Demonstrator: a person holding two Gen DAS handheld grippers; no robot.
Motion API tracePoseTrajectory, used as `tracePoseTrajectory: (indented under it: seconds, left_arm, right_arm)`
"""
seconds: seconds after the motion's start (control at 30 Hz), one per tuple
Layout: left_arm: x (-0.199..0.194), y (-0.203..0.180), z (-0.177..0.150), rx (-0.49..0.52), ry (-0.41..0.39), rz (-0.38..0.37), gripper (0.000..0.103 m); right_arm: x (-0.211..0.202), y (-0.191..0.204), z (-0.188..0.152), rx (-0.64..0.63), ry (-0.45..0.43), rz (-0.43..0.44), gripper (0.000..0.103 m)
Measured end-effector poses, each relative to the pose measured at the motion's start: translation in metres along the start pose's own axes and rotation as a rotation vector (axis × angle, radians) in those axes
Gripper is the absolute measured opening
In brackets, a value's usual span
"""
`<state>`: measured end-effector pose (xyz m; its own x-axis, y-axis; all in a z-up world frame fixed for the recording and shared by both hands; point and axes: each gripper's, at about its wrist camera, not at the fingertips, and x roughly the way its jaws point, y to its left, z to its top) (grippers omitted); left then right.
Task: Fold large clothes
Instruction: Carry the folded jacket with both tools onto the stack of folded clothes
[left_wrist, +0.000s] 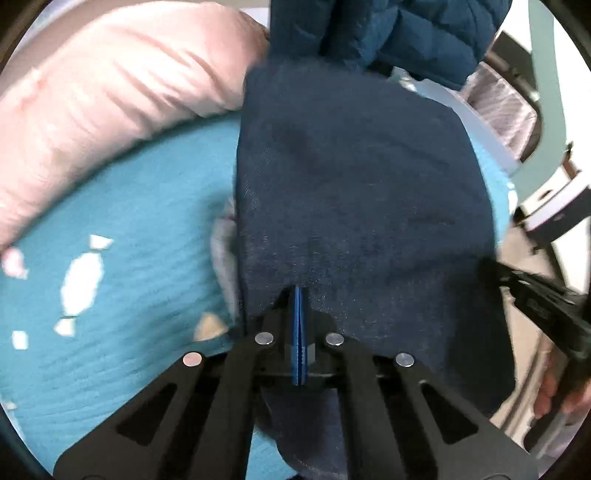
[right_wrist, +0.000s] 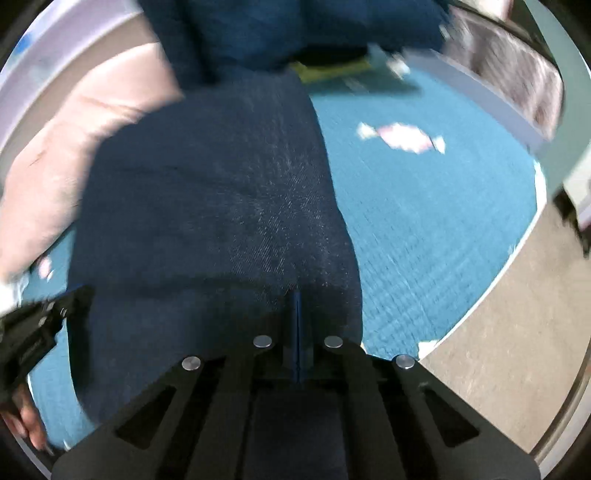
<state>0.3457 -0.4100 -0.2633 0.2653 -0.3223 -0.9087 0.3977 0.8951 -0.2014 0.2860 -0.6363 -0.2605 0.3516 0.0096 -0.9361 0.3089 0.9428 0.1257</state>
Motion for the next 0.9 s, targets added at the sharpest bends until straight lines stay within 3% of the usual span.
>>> tracePoseTrajectory:
  seconds: [0.07, 0.2, 0.4, 0.47, 0.6, 0.7, 0.83, 0.9]
  left_arm:
    - [0.008, -0.005, -0.002, 0.019, -0.010, 0.018, 0.002]
    - [0.010, -0.015, 0.000, 0.045, 0.003, 0.120, 0.001]
    - [-0.019, -0.022, -0.021, 0.040, 0.044, 0.169, 0.001]
    - [-0.028, -0.028, -0.034, 0.041, 0.050, 0.173, 0.001]
    - [-0.004, -0.027, -0.050, 0.050, 0.067, 0.189, 0.001]
    - [0.016, -0.017, -0.055, 0.036, 0.052, 0.183, 0.002]
    - [0.006, -0.015, -0.052, 0.039, 0.064, 0.161, 0.002]
    - [-0.007, -0.015, -0.044, 0.037, 0.072, 0.136, 0.002]
  right_arm:
    - [0.012, -0.014, -0.002, 0.061, 0.006, 0.024, 0.000]
    - [-0.007, -0.017, -0.001, 0.088, -0.008, 0.099, 0.000]
    - [-0.052, -0.004, -0.037, 0.078, 0.000, 0.071, 0.003]
    - [-0.054, 0.002, -0.054, 0.066, 0.028, 0.077, 0.003]
    - [-0.031, 0.006, -0.076, 0.067, 0.064, 0.041, 0.003]
    - [-0.002, -0.001, -0.075, 0.138, 0.083, 0.087, 0.000]
    - [-0.015, 0.009, -0.066, 0.111, 0.101, 0.051, 0.002]
    - [-0.031, 0.013, -0.056, 0.103, 0.079, 0.075, 0.004]
